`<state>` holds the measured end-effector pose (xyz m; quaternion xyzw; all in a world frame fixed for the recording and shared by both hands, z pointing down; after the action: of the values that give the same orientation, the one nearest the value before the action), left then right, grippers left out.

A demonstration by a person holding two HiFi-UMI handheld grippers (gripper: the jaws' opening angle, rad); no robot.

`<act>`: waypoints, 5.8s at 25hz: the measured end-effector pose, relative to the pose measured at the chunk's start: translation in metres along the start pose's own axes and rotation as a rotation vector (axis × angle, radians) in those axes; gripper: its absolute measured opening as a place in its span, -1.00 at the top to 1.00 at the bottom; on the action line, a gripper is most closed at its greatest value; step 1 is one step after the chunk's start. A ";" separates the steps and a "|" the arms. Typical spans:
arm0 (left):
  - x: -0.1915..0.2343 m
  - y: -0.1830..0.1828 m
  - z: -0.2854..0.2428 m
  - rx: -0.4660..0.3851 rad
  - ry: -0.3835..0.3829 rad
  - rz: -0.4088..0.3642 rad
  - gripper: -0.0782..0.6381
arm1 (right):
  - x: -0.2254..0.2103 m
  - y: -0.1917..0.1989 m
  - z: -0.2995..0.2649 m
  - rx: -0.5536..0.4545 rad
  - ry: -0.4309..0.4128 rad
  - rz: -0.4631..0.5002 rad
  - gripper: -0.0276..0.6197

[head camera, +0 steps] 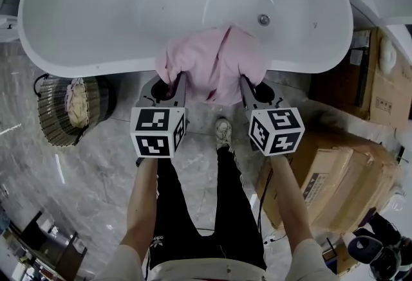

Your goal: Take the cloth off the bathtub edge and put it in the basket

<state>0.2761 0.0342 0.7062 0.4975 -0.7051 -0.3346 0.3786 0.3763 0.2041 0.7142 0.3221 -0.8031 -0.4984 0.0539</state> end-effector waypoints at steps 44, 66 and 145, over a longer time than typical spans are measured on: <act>-0.113 -0.415 0.333 -0.718 -0.068 -0.139 0.58 | 0.165 -0.415 0.308 -0.746 -0.079 0.207 0.73; -0.058 -0.365 0.367 -0.720 -0.363 -0.072 0.58 | 0.217 -0.403 0.246 -0.665 -0.407 0.244 0.73; 0.462 -0.127 0.492 -0.247 -0.903 0.297 0.58 | 0.703 -0.213 -0.149 0.013 -0.940 0.538 0.73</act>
<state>-0.1948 -0.3952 0.4505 0.1481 -0.8171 -0.5405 0.1349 -0.0170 -0.3742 0.4459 -0.1525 -0.7978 -0.5525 -0.1872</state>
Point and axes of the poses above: the fingertips, and each gripper's own axes: z backward along the fingers, x to its left, y out of its underside, the point moved 5 cm from there along z, backward along the fingers, and after that the axes turned 12 degrees about -x, right-handed, at the moved point
